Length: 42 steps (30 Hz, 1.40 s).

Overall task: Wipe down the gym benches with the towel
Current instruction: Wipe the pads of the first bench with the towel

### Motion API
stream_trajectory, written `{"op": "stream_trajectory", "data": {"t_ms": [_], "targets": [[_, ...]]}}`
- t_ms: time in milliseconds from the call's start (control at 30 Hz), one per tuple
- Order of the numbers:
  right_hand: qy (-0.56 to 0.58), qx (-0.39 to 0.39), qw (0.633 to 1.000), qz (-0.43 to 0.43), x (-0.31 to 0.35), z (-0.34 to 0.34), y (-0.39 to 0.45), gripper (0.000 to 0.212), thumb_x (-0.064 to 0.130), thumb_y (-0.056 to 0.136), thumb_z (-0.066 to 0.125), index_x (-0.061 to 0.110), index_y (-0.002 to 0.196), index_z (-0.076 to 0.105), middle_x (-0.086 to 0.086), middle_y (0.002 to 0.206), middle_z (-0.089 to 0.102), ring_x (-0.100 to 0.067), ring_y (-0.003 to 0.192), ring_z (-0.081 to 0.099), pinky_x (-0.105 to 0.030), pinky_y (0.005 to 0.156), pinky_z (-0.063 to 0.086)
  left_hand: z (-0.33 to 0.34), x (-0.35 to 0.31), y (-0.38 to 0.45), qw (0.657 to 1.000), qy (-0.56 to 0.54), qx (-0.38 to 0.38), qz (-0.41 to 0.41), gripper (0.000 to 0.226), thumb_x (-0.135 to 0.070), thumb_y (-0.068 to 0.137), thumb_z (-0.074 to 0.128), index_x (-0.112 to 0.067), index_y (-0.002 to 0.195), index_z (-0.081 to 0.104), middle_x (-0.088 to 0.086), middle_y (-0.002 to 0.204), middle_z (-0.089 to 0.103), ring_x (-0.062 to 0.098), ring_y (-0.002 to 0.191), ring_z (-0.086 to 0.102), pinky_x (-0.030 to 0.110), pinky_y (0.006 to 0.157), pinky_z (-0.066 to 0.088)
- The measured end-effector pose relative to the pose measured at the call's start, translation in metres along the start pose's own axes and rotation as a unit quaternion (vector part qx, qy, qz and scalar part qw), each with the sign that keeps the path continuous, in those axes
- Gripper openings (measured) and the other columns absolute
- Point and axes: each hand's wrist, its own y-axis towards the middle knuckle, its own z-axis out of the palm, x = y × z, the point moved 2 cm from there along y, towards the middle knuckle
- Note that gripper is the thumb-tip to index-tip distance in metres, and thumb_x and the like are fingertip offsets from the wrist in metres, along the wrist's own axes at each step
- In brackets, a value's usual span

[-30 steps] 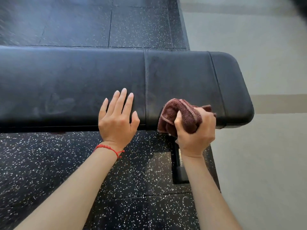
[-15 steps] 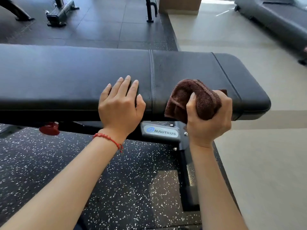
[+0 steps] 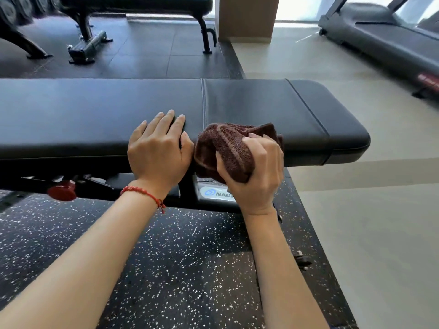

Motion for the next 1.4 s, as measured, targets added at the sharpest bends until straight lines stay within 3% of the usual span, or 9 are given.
{"op": "stream_trajectory", "data": {"t_ms": [167, 400, 633, 833, 933, 1067, 1167, 1267, 1400], "targets": [[-0.011, 0.012, 1.0, -0.015, -0.03, -0.032, -0.005, 0.035, 0.03, 0.086, 0.068, 0.005, 0.104, 0.05, -0.022, 0.09, 0.063, -0.029, 0.097, 0.057, -0.046, 0.091, 0.048, 0.0, 0.0, -0.001, 1.0, -0.004, -0.005, 0.0, 0.045, -0.026, 0.086, 0.033, -0.01, 0.111, 0.067, 0.012, 0.12, 0.064, 0.029, 0.112, 0.058, 0.042, 0.096, 0.038], [-0.042, -0.062, 0.995, 0.063, -0.083, -0.085, 0.009, 0.029, 0.032, 0.087, 0.066, 0.011, 0.1, 0.052, -0.002, 0.097, 0.055, -0.023, 0.089, 0.054, -0.021, 0.092, 0.042, -0.001, -0.001, -0.001, 1.0, -0.002, -0.004, -0.004, 0.047, -0.026, 0.086, 0.032, -0.009, 0.112, 0.067, 0.013, 0.12, 0.063, 0.03, 0.112, 0.058, 0.042, 0.096, 0.038], [-0.015, -0.112, 0.989, 0.091, -0.062, -0.067, 0.012, 0.026, 0.03, 0.084, 0.068, 0.011, 0.093, 0.053, -0.004, 0.086, 0.057, -0.021, 0.078, 0.054, -0.026, 0.081, 0.046, -0.005, -0.002, -0.002, 1.0, 0.004, 0.014, -0.008, 0.049, -0.027, 0.087, 0.029, -0.009, 0.113, 0.066, 0.013, 0.121, 0.063, 0.029, 0.114, 0.057, 0.042, 0.098, 0.037], [0.026, -0.067, 0.996, 0.052, -0.03, -0.036, 0.01, 0.027, 0.03, 0.085, 0.067, 0.006, 0.092, 0.056, -0.014, 0.081, 0.064, -0.027, 0.076, 0.059, -0.042, 0.073, 0.052, -0.007, -0.003, -0.001, 0.999, 0.017, 0.047, -0.014, 0.053, -0.03, 0.088, 0.025, -0.01, 0.116, 0.065, 0.012, 0.123, 0.061, 0.028, 0.116, 0.055, 0.042, 0.099, 0.035], [0.031, -0.041, 0.998, 0.047, -0.01, -0.021, 0.006, 0.029, 0.031, 0.085, 0.066, 0.008, 0.098, 0.056, -0.014, 0.085, 0.066, -0.029, 0.079, 0.062, -0.041, 0.077, 0.052, -0.011, -0.001, 0.0, 0.998, 0.002, 0.065, -0.015, 0.048, -0.03, 0.09, 0.03, -0.009, 0.118, 0.063, 0.012, 0.126, 0.06, 0.027, 0.119, 0.052, 0.041, 0.102, 0.031], [0.018, -0.051, 0.996, 0.067, 0.002, -0.014, 0.004, 0.032, 0.033, 0.086, 0.065, 0.007, 0.102, 0.057, -0.015, 0.088, 0.067, -0.029, 0.081, 0.062, -0.039, 0.08, 0.052, -0.023, 0.008, 0.0, 0.989, -0.131, 0.068, -0.001, 0.031, -0.016, 0.093, 0.048, -0.005, 0.119, 0.06, 0.012, 0.124, 0.06, 0.027, 0.119, 0.051, 0.034, 0.1, 0.033], [0.007, -0.063, 0.995, 0.082, 0.01, -0.013, 0.004, 0.032, 0.032, 0.085, 0.065, 0.001, 0.094, 0.06, -0.015, 0.087, 0.066, -0.028, 0.08, 0.062, -0.041, 0.079, 0.052, -0.045, 0.025, -0.001, 0.974, -0.226, 0.023, -0.009, 0.033, -0.018, 0.091, 0.045, 0.0, 0.112, 0.063, 0.017, 0.113, 0.064, 0.031, 0.106, 0.058, 0.028, 0.091, 0.037], [0.004, -0.063, 0.994, 0.087, 0.028, 0.0, 0.004, 0.03, 0.026, 0.082, 0.068, -0.001, 0.091, 0.061, -0.015, 0.084, 0.065, -0.026, 0.079, 0.061, -0.042, 0.076, 0.053, -0.065, 0.065, -0.009, 0.985, -0.17, -0.022, -0.007, 0.039, -0.024, 0.089, 0.039, -0.001, 0.107, 0.065, 0.015, 0.107, 0.067, 0.032, 0.098, 0.06, 0.037, 0.088, 0.04], [0.007, -0.045, 0.995, 0.086, 0.065, 0.032, -0.004, 0.034, 0.026, 0.08, 0.068, -0.008, 0.086, 0.063, -0.016, 0.083, 0.065, -0.028, 0.077, 0.061, -0.045, 0.073, 0.053, -0.07, 0.129, -0.017, 0.997, -0.077, -0.007, -0.002, 0.043, -0.028, 0.089, 0.036, -0.001, 0.109, 0.064, 0.016, 0.112, 0.065, 0.035, 0.105, 0.058, 0.044, 0.092, 0.036]]}}
